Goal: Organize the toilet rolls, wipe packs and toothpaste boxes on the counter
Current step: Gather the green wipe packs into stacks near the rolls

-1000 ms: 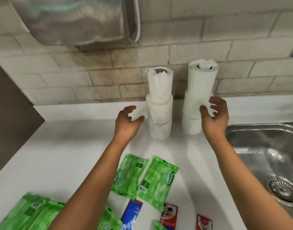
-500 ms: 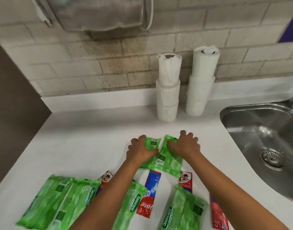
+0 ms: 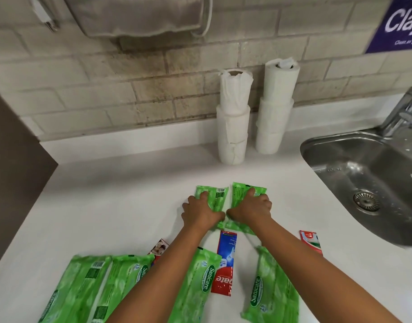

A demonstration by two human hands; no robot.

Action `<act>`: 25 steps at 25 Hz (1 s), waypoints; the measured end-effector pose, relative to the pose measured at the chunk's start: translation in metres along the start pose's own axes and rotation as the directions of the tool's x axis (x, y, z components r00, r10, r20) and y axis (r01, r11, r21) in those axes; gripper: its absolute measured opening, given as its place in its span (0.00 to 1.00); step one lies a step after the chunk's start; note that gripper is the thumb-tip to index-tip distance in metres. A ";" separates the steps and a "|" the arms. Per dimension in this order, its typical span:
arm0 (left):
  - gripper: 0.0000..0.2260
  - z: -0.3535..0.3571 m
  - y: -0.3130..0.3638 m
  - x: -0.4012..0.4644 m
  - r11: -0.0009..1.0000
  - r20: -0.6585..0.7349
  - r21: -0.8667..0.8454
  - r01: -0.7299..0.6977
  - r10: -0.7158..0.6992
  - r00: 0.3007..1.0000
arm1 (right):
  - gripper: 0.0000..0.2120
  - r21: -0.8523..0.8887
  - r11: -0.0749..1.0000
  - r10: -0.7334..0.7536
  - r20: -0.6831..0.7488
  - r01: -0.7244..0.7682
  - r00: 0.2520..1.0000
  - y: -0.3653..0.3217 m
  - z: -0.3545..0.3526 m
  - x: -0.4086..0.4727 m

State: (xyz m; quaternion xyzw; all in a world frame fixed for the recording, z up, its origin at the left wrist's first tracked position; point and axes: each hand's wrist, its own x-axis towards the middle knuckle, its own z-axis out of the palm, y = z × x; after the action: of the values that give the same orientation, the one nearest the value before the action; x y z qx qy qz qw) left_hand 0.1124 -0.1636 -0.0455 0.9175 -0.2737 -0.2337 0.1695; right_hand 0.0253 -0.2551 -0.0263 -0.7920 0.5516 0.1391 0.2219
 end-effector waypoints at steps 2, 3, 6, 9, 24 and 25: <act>0.37 -0.001 -0.002 0.002 0.999 -0.004 -0.045 0.014 -0.014 1.000 | 0.50 0.024 1.000 0.018 0.010 -0.018 1.000 -0.001 0.001 0.001; 0.36 -0.002 -0.003 0.003 0.997 -0.009 -0.074 0.020 -0.021 1.000 | 0.50 0.035 0.999 0.025 0.011 -0.025 1.000 0.000 0.002 0.001; 0.32 -0.005 -0.008 0.009 0.987 -0.034 -0.157 0.027 -0.033 0.999 | 0.48 0.086 0.995 0.042 0.005 -0.042 0.999 0.002 0.002 0.004; 0.29 -0.013 -0.017 0.018 0.956 -0.032 -0.292 0.023 -0.034 0.999 | 0.45 0.170 0.984 0.045 0.002 -0.045 0.999 0.004 -0.001 0.009; 0.32 -0.033 -0.035 0.049 0.941 -0.046 -0.337 0.016 -0.034 0.998 | 0.43 0.302 0.947 -0.120 0.004 0.113 0.993 -0.034 -0.004 0.017; 0.31 -0.042 -0.038 0.056 0.921 -0.098 -0.389 0.025 -0.068 0.993 | 0.43 0.306 0.942 -0.146 0.004 0.138 0.989 -0.042 -0.004 0.017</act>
State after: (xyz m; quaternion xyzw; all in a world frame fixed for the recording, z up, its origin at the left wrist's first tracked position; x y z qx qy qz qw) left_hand 0.1918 -0.1581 -0.0456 0.8835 -0.1906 -0.2366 0.3565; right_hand 0.0702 -0.2591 -0.0224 -0.7839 0.5051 0.0463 0.3582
